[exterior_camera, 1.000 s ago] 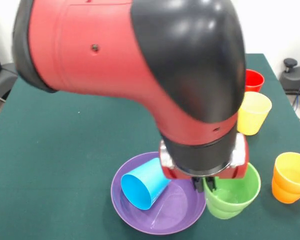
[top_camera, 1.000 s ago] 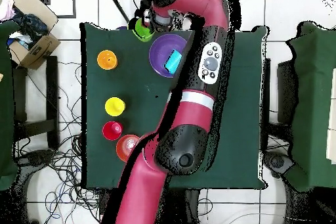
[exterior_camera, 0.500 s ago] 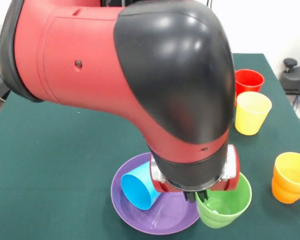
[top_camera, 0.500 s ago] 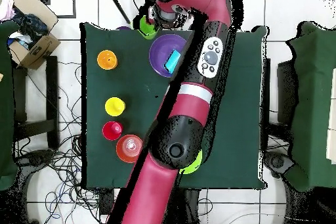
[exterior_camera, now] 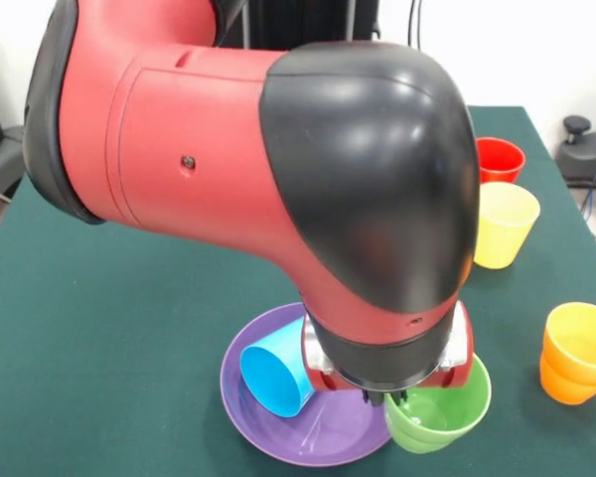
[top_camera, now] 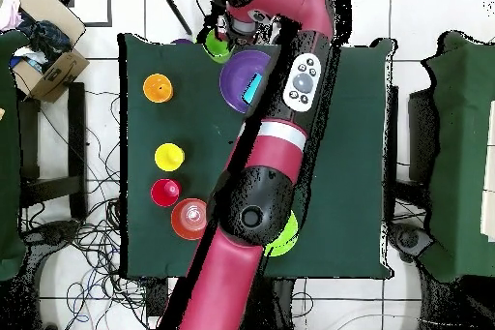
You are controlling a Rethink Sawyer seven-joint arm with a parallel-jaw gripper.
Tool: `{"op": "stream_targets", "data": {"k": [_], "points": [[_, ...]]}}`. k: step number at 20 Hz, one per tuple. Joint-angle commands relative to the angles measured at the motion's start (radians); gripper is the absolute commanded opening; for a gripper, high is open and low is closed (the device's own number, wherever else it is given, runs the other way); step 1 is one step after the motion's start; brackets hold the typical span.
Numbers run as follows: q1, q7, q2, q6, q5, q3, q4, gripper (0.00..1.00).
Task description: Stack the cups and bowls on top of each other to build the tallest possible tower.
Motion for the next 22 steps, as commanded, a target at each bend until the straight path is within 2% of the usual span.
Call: {"op": "stream_targets", "data": {"k": [1, 8, 12, 18, 22], "points": [[-0.013, -0.338, 0.011, -0.013, -0.121, 0.032, -0.026, 0.0], [-0.005, -0.318, 0.025, 0.006, -0.228, 0.154, -0.029, 0.0], [-0.018, -0.337, 0.004, 0.058, -0.276, 0.157, -0.025, 0.0], [-0.032, -0.353, -0.005, 0.055, -0.269, 0.133, -0.022, 0.0], [-0.022, -0.341, 0.006, 0.049, -0.33, 0.207, -0.026, 0.0]]}}
